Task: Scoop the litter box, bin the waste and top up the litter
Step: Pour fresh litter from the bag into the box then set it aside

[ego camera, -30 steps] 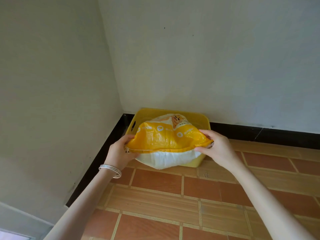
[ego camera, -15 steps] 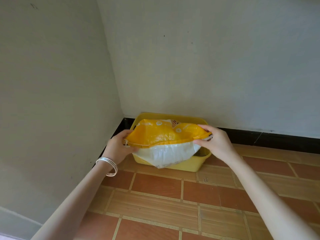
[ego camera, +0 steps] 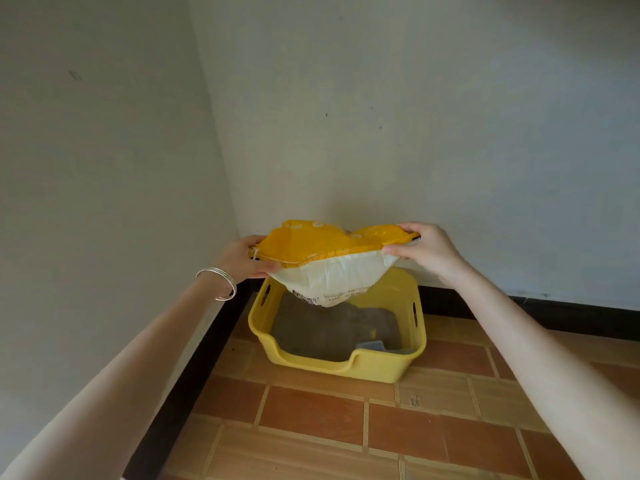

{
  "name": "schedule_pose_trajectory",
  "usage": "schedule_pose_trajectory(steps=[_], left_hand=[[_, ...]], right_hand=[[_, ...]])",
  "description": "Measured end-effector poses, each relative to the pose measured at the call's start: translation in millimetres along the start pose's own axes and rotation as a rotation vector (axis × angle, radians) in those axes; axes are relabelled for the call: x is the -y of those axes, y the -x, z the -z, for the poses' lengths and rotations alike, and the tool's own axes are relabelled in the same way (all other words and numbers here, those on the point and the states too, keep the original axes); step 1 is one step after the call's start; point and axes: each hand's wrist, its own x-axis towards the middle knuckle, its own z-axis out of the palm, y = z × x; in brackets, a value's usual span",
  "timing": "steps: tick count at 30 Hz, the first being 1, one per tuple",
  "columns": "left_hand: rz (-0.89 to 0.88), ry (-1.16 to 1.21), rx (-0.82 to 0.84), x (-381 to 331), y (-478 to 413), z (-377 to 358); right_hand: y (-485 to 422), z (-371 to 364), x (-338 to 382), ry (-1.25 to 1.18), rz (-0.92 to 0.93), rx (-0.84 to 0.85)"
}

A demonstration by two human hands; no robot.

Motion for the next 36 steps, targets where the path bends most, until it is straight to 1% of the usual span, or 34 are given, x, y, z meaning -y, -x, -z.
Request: schedule_pose_trajectory(steps=[5,14,19,22,28,30,31,33,34,36], left_hand=[[0.071,0.029,0.023,-2.8,-8.1,1.4],[0.077,0.098,0.049,0.8,-3.2,6.6],[0.123,0.064,0.081,4.5,-1.4,5.4],[0.155,0.110,0.079,3.5,-0.3,2.9],[0.134,0.137,0.061,4.3,1.5,1.2],[0.106,0.097,0.093,5.9,1.0,4.0],[0.076,0.026,0.103,7.1,0.1,5.9],[-0.007,-0.240,0.091,9.1,-3.5,9.4],[-0.038,-0.333,0.074,9.9,-5.6,10.4],[-0.043,-0.362,0.060,10.4,-7.3,11.7]], right_hand=[[-8.0,1.7,-1.8,-0.028,-0.047,0.035],[-7.2,6.2,-5.7,-0.029,-0.053,0.064],[-1.1,3.2,-16.0,-0.025,-0.085,0.085],[2.1,3.1,-16.3,-0.028,-0.101,0.085],[4.0,4.3,-11.7,-0.009,-0.097,0.063],[4.7,5.3,-10.6,-0.010,-0.093,0.060],[5.0,6.0,-10.2,-0.012,-0.089,0.055],[5.9,7.1,-10.4,0.000,-0.079,0.046],[6.6,7.3,-10.1,0.011,-0.073,0.038],[7.9,6.6,-9.6,0.026,-0.064,0.029]])
